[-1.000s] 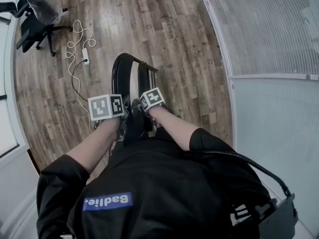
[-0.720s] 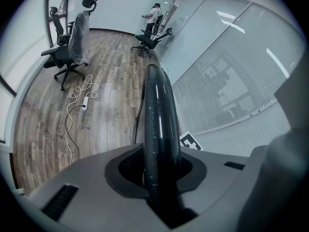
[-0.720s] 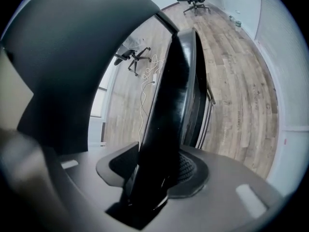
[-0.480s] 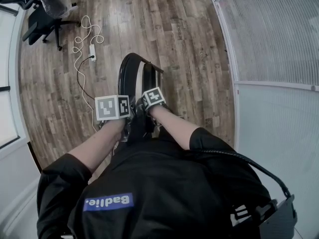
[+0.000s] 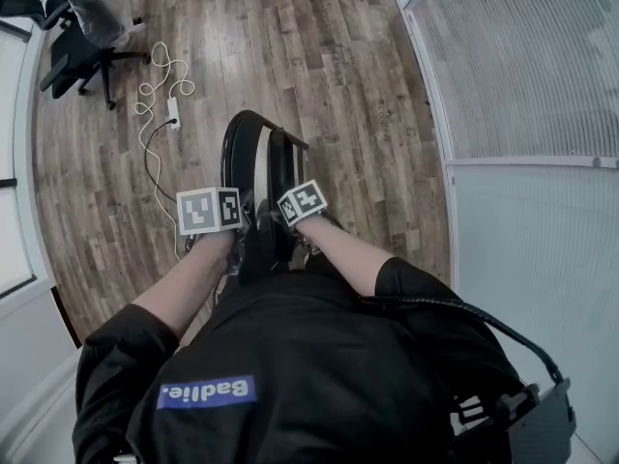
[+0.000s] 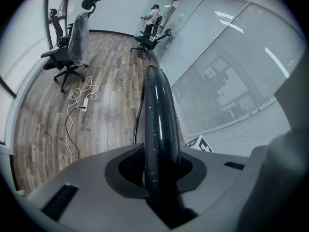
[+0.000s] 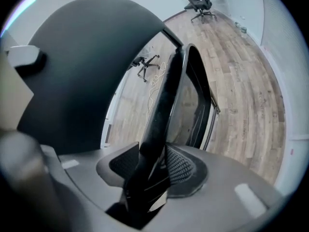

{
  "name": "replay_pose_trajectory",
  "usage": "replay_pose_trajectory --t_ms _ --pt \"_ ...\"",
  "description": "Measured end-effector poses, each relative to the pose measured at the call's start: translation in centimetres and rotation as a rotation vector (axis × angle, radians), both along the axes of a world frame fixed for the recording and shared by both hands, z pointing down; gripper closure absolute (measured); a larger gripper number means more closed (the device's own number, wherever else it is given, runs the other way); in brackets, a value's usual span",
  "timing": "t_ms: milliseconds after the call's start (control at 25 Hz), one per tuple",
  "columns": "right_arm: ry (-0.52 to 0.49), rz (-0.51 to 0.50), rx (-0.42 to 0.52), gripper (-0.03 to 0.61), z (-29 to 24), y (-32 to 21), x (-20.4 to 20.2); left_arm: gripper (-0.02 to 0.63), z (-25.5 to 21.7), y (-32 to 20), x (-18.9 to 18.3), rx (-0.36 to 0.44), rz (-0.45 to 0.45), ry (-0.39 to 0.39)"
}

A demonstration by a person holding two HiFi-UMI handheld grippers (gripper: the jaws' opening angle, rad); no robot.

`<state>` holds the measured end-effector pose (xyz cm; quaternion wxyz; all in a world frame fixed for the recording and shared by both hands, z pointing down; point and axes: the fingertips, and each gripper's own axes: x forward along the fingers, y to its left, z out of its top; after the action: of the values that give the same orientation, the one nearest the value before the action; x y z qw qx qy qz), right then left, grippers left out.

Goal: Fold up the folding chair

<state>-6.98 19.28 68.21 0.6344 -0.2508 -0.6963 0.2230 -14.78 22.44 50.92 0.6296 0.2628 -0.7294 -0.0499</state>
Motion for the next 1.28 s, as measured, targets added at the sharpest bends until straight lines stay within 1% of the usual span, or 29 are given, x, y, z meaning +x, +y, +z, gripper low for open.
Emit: replay_pose_trajectory --t_ms 120,200,320,440,600,680,760,880,1040,1160,1280 --pt "-0.072 0.0 0.032 0.419 -1.6 -2.2 0.6 0.535 -0.1 -0.1 -0.2 0.002 0.002 -0.001" --pt "-0.132 0.034 0.025 0.428 -3.2 -3.9 1.4 0.534 -0.1 -0.2 0.1 0.011 -0.004 0.003" --pt "-0.251 0.112 -0.002 0.474 -6.5 -6.9 2.6 0.529 -0.2 -1.0 0.8 0.025 -0.014 0.007" --pt "-0.375 0.183 -0.015 0.523 -10.5 -9.7 3.2 0.529 -0.7 -1.8 0.9 0.02 -0.013 0.003" --pt "-0.565 0.224 0.018 0.575 -15.9 -13.2 4.5 0.529 -0.9 -2.9 1.5 0.006 -0.011 0.002" --pt "-0.656 0.237 0.053 0.575 -18.3 -14.8 5.2 0.529 -1.2 -3.5 1.7 -0.003 -0.005 -0.001" --pt "-0.727 0.249 0.096 0.575 -20.4 -16.1 5.8 0.529 -1.7 -3.6 1.6 -0.012 0.003 -0.005" --pt "-0.802 0.269 0.147 0.575 -22.6 -17.4 7.0 0.529 -2.0 -3.5 1.5 -0.022 0.01 -0.006" --pt "-0.87 0.315 0.192 0.577 -24.4 -19.3 8.5 0.529 -1.9 -3.7 2.0 -0.037 0.017 -0.008" --pt "-0.917 0.36 0.232 0.577 -25.4 -20.9 9.1 0.529 -1.7 -4.2 2.3 -0.047 0.027 -0.015" --pt "-0.968 0.384 0.277 0.577 -26.6 -21.9 9.4 0.529 -1.7 -4.3 2.4 -0.052 0.031 -0.016"
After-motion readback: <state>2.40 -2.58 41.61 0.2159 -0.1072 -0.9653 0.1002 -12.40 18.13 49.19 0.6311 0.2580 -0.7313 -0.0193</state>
